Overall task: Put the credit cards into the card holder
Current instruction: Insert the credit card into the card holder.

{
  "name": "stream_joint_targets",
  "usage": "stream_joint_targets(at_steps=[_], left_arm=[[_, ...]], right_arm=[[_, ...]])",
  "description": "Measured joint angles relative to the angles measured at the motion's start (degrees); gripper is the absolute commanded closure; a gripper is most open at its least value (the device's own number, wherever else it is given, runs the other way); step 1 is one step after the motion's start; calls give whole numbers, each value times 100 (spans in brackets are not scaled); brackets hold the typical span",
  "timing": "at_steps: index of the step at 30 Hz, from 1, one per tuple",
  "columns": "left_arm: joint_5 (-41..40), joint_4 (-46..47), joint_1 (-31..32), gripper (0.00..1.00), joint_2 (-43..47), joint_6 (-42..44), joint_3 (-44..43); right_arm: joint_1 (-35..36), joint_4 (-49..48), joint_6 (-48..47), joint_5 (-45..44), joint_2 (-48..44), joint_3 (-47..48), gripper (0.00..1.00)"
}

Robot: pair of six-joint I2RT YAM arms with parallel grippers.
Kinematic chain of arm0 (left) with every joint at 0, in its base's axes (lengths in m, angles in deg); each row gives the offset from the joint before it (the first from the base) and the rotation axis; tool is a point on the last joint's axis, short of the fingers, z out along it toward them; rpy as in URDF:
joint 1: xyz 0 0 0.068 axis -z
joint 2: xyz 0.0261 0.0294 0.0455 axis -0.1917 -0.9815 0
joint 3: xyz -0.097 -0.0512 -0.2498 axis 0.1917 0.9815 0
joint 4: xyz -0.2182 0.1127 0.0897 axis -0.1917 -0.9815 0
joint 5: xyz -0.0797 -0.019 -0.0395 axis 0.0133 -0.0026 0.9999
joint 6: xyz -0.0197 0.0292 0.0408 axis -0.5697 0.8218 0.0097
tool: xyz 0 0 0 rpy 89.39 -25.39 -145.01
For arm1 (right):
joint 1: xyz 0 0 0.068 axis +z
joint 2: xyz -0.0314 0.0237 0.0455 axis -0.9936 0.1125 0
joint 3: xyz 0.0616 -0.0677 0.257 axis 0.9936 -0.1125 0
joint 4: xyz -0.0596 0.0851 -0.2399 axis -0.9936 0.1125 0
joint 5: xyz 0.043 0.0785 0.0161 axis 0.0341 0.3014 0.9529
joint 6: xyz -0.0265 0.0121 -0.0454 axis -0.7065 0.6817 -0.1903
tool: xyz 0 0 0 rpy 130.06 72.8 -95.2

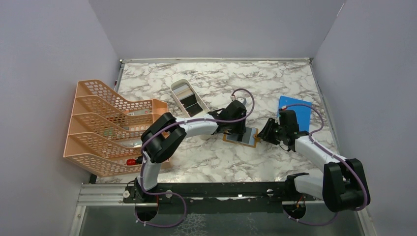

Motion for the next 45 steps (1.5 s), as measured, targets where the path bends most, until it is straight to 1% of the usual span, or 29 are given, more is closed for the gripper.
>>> stream_joint_targets(at_steps=[12,16,25,30,34,37,42,45], left_arm=[[17,28,33,62,-190,22,-85],[55,26,87,62,-201,9,-125],[306,212,245,62,-302,-249,-208],[444,439,245,62,-306,-442,-168],[549,636,245,62,-306,-588,20],[562,634,243,62,-291,-603,39],[446,380,201,63,-61,-428,37],[297,247,162,67,188,-278,55]], right_arm=[[0,-39,-2,11,105,0,57],[0,-107,-2,20,190,-2,59],[0,-352,-4,50,380,24,59],[0,-262,-136,-166,586,284,59],[0,-52,-219,-313,595,562,56],[0,144,-269,-363,466,752,56],[0,409,-304,-236,-72,793,55],[0,490,-304,-74,-348,752,54]])
